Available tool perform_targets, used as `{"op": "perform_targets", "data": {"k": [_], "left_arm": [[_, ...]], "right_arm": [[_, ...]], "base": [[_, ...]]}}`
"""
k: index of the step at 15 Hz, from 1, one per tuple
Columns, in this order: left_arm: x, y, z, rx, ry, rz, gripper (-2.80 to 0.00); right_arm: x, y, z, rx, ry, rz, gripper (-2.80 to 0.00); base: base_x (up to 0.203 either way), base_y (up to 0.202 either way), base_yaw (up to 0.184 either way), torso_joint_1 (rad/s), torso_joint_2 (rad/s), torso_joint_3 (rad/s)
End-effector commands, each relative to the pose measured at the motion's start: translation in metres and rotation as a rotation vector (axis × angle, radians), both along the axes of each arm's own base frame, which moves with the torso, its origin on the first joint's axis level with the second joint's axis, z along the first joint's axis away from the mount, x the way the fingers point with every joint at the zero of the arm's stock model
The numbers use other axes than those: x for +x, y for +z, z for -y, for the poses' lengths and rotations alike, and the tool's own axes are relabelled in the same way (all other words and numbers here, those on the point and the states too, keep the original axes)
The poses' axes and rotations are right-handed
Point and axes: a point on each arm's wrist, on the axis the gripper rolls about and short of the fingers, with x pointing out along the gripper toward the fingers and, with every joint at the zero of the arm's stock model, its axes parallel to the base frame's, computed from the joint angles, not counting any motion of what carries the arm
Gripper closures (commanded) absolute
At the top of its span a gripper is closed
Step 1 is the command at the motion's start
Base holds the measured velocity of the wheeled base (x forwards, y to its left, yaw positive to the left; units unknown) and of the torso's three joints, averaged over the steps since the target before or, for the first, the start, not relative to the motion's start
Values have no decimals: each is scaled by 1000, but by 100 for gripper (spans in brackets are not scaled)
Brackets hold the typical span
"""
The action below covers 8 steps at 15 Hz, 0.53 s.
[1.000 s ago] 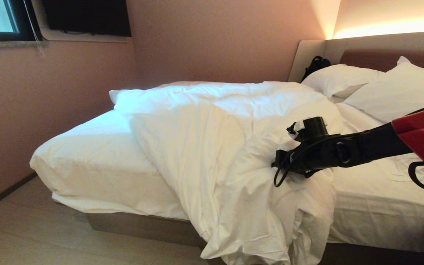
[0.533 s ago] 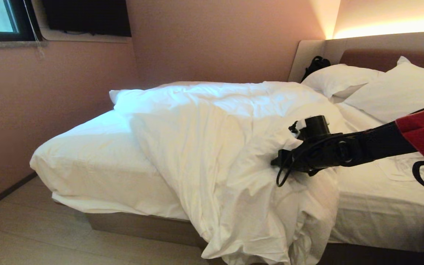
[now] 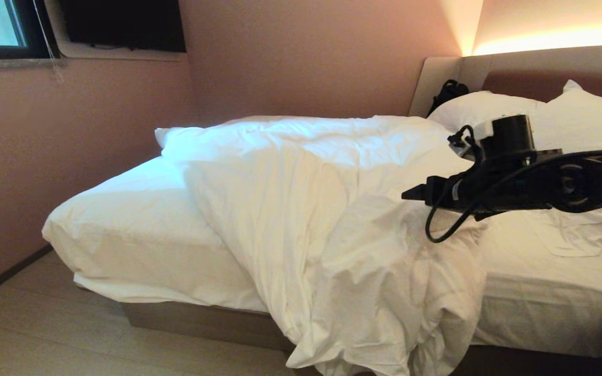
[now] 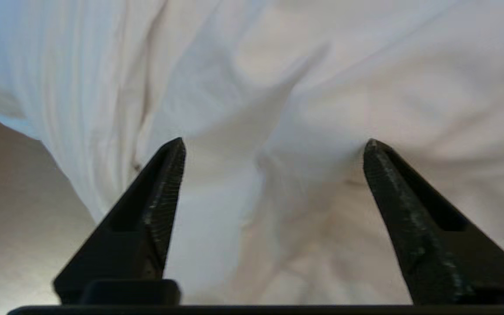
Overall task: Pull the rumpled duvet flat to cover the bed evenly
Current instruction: Hold the folded corner of the quilt
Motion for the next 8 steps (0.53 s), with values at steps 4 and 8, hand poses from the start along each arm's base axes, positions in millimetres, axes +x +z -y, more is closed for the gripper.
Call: {"op": "perform_targets", "data": {"k": [4,8], "left_arm": [[0,0,0,0,0,0,0],[0,0,0,0,0,0,0]], "right_arm": [[-38,20,28,-171,53,-42,-280],[-87,37,42,-274,100,-29,-280]], "base": [[0,0,0,0,0,0],[0,0,0,0,0,0]]}}
